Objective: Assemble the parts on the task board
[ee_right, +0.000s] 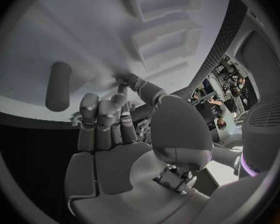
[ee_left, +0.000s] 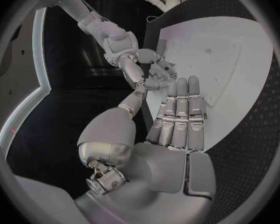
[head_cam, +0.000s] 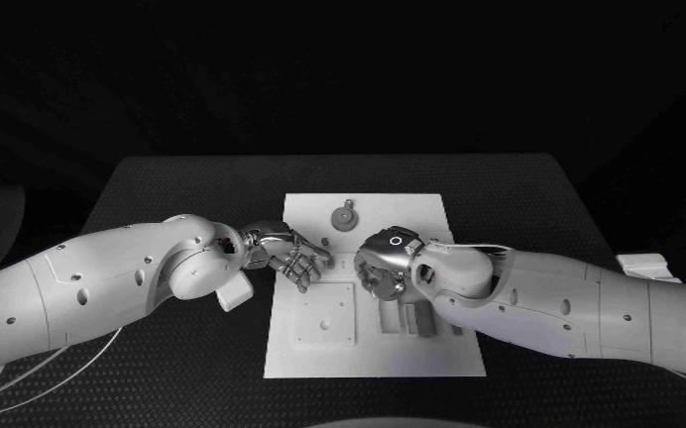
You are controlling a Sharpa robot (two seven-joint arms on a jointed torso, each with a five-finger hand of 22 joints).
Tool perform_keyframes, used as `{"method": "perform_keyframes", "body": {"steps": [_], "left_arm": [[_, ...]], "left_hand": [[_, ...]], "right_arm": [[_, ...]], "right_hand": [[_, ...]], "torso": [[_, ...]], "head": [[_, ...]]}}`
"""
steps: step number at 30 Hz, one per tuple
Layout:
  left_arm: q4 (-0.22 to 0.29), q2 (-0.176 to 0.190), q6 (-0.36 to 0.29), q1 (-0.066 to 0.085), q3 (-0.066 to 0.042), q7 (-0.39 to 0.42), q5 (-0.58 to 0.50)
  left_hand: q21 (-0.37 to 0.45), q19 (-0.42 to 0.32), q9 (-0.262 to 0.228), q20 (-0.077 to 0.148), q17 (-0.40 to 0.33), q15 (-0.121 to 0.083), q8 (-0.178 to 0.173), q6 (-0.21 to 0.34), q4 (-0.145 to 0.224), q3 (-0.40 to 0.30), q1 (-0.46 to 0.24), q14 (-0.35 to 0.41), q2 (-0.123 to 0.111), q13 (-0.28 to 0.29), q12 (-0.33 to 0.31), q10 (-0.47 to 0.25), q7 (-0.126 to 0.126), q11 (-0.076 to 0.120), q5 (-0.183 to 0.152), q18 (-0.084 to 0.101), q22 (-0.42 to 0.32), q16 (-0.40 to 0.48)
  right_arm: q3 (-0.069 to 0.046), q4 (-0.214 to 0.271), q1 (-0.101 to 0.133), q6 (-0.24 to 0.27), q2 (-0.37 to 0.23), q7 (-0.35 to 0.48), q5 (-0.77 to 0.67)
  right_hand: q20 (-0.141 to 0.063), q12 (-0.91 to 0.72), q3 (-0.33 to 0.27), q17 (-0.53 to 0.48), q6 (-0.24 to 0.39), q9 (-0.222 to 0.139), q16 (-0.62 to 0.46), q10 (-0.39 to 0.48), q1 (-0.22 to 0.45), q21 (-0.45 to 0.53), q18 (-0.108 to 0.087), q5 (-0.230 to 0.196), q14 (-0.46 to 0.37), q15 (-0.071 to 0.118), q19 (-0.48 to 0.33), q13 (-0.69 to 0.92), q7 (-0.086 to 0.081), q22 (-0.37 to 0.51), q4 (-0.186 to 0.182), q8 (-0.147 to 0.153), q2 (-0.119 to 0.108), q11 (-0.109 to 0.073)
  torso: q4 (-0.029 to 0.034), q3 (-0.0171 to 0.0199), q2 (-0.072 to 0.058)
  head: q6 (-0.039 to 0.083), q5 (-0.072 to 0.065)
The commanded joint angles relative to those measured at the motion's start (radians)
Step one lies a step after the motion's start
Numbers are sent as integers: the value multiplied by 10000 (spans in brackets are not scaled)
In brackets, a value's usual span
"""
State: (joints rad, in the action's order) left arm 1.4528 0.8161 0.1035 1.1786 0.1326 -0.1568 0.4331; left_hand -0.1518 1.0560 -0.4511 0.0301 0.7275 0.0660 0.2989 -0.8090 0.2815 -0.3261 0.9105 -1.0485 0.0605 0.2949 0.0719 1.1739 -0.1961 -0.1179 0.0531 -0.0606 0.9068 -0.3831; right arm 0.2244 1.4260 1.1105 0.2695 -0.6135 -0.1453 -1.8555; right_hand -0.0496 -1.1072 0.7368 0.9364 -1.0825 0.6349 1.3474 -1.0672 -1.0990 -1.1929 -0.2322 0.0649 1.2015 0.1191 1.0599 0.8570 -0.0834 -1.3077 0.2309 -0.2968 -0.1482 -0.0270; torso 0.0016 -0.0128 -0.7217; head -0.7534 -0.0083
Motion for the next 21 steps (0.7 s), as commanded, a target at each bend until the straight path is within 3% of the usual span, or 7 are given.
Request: {"method": "perform_keyframes", "body": {"steps": [1,21], "left_arm": [[15,-10,40,1,-3,57,13],[40,-28,-133,0,-2,-69,13]], "left_hand": [[-10,-22,12,4,10,18,30,-15,49,6,24,-51,-80,8,13,36,15,37,-21,-124,-12,55],[-10,-20,24,1,35,20,31,-11,17,33,-60,-64,-178,14,14,41,11,36,-21,-121,-18,81]], "right_arm": [[-8,130,-28,-40,-116,-178,-133],[-590,728,106,425,-375,-354,-93]], "right_hand": [[14,3,-21,4,-60,62,46,-82,33,-58,-296,25,72,28,75,-10,27,-156,60,-22,101,-1],[-8,25,-54,-1,-83,103,31,-133,117,-71,-296,26,127,48,118,-25,47,-152,77,-52,61,-19]], "torso": [[-5,-10,5],[3,-9,1]], "head": [[1,3],[49,-25]]}}
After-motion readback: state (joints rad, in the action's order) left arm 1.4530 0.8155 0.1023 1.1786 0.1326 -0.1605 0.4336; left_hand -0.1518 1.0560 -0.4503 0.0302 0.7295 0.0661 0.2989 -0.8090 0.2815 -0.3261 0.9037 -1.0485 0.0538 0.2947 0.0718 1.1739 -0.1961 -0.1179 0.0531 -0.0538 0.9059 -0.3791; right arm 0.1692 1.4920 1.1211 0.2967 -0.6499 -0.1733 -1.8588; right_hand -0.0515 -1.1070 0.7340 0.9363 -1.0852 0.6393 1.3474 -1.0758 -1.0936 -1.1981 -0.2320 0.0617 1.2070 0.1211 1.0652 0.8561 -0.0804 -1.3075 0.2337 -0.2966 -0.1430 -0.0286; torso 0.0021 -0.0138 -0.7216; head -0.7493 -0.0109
